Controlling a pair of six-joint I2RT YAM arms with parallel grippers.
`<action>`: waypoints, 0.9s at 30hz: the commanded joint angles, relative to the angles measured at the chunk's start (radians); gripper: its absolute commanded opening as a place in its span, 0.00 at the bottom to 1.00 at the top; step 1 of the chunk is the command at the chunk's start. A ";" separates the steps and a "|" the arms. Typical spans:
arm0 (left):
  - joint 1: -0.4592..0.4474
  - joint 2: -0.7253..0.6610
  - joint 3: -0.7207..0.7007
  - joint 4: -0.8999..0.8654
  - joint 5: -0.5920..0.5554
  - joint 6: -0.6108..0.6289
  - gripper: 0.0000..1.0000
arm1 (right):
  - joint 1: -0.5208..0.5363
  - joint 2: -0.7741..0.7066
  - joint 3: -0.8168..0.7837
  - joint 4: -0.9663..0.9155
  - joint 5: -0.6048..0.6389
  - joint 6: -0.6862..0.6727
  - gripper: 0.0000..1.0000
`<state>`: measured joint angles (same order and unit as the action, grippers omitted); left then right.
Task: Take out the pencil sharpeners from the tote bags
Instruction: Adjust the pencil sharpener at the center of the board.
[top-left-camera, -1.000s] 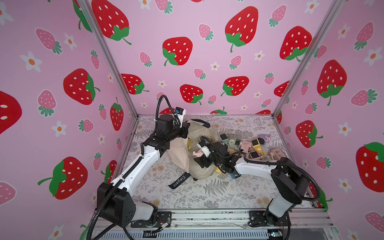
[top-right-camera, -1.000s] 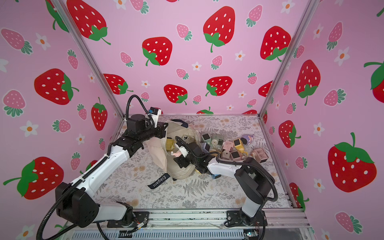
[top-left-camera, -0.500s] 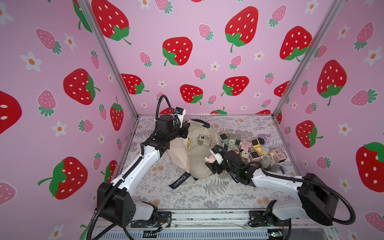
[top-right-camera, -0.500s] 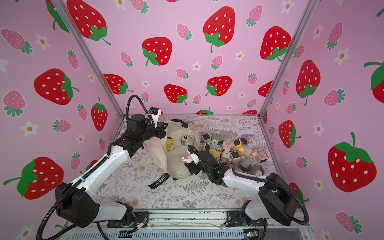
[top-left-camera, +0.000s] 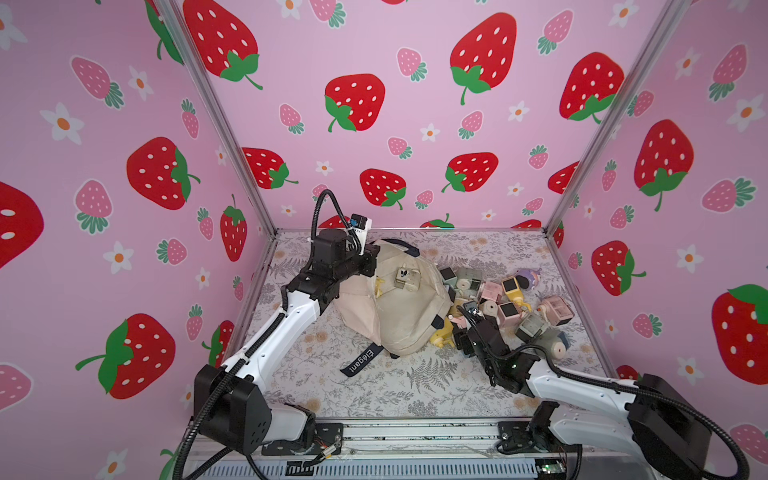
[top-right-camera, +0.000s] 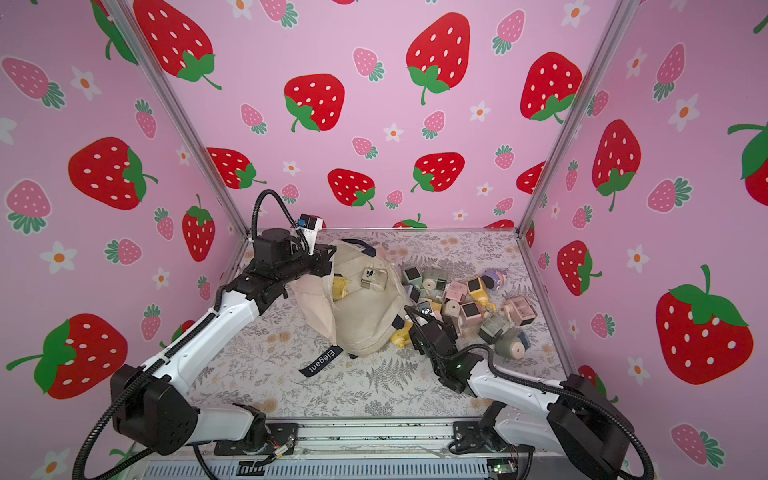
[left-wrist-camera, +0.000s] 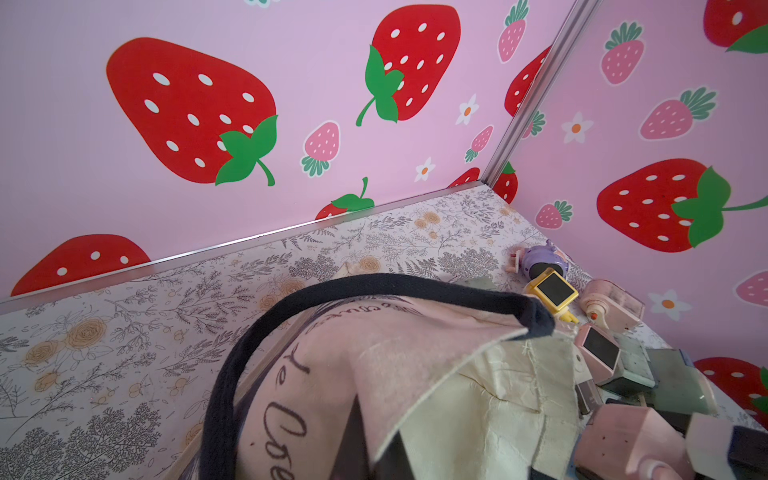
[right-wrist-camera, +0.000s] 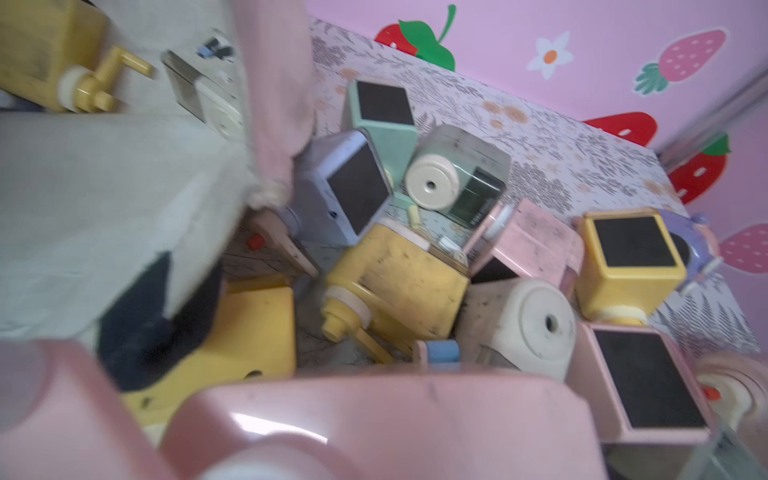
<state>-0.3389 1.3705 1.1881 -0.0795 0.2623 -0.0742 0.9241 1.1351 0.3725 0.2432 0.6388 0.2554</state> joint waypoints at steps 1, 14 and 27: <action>-0.007 0.005 0.059 0.031 0.006 0.022 0.02 | -0.019 -0.045 -0.027 -0.011 0.165 0.067 0.51; -0.008 0.012 0.064 0.027 0.007 0.021 0.02 | -0.178 -0.079 -0.137 0.007 0.045 0.183 0.51; -0.014 0.015 0.068 0.029 0.011 0.021 0.02 | -0.178 -0.002 -0.111 0.040 0.018 0.175 0.51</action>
<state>-0.3447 1.3823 1.1957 -0.0795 0.2623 -0.0742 0.7475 1.1156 0.2592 0.2947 0.6872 0.4255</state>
